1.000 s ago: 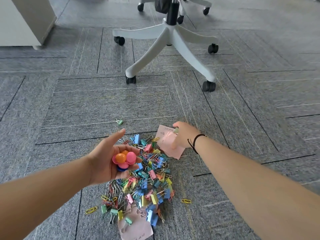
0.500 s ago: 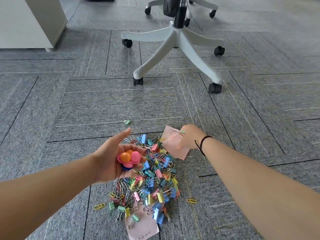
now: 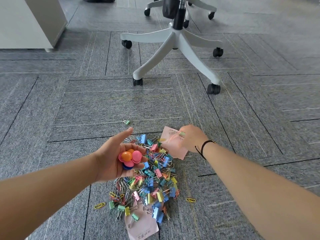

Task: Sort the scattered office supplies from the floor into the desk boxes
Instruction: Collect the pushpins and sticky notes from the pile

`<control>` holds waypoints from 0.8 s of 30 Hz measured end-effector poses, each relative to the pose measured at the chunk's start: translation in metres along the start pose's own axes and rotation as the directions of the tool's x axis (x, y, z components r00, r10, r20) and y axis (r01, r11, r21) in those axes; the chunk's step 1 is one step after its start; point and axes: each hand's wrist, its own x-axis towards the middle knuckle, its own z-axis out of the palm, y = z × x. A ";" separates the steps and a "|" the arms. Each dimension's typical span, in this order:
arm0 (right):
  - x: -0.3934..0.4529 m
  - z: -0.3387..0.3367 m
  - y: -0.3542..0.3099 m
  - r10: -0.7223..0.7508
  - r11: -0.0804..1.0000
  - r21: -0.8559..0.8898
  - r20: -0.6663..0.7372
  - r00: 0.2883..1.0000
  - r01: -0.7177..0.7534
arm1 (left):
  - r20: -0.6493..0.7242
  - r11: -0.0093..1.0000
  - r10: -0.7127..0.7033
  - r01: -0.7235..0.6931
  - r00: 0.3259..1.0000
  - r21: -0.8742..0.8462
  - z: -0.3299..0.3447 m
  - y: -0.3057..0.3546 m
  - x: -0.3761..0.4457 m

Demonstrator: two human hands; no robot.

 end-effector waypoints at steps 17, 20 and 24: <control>-0.084 -0.044 -0.015 -0.081 0.435 0.840 0.394 0.916 -0.323 | 0.062 0.988 0.063 -0.071 0.996 0.134 0.045 0.001 0.001; -0.093 -0.038 -0.029 -0.116 0.437 0.832 0.429 0.896 -0.342 | 0.042 0.986 0.073 -0.078 0.996 0.150 0.047 -0.002 -0.005; -0.093 -0.030 -0.042 -0.152 0.408 0.828 0.476 0.866 -0.384 | -0.003 0.980 0.069 -0.067 0.998 0.190 0.040 0.000 -0.011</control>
